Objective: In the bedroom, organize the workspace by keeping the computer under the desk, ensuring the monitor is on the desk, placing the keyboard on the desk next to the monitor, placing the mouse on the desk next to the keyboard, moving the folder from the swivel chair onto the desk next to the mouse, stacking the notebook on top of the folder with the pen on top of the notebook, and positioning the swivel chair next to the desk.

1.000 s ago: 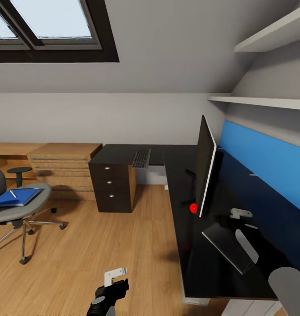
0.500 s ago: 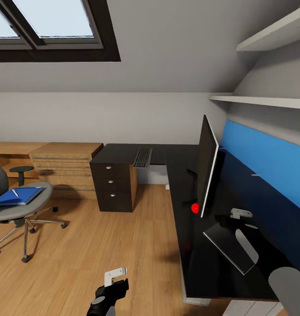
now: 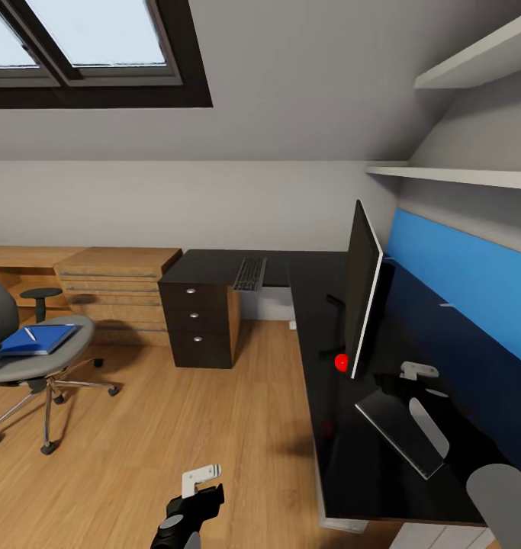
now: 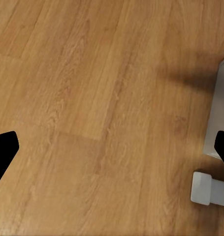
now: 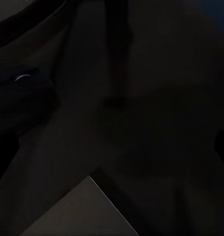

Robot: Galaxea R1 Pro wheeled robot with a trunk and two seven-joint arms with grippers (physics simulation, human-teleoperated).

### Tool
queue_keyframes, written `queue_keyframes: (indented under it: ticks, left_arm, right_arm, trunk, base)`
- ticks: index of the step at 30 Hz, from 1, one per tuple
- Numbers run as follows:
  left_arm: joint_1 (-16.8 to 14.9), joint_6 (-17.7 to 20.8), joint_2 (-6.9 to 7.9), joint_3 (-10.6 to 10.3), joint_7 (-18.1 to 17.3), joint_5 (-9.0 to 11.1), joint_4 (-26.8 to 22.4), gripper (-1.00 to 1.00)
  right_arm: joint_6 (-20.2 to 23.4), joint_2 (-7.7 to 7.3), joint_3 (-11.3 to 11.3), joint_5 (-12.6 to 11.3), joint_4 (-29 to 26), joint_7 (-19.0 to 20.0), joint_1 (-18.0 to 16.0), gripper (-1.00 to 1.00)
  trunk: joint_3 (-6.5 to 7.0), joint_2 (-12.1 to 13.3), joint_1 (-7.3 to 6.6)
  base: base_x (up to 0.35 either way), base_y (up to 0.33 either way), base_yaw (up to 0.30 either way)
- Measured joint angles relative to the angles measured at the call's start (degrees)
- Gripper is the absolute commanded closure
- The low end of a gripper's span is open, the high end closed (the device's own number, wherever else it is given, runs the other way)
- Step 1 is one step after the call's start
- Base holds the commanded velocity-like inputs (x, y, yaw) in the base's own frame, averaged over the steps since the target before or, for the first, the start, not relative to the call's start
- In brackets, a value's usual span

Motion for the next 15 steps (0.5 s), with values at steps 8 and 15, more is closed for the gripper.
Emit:
queue_keyframes:
  ticks: [8,15]
  left_arm:
    - [0.0,0.0,0.00,0.0,0.0,0.0,0.0,-1.00]
    - [0.0,0.0,0.00,0.0,0.0,0.0,0.0,-1.00]
  right_arm:
    - [0.0,0.00,0.2,0.3,-0.3,0.1,0.0,-1.00]
    - [0.0,-0.01,0.1,0.3,-0.3,0.1,0.0,-1.00]
  trunk:
    - [0.00,0.0,0.00]
    - [0.00,0.0,0.00]
  base:
    - [0.000,0.000,0.000]
    - [0.000,0.000,0.000]
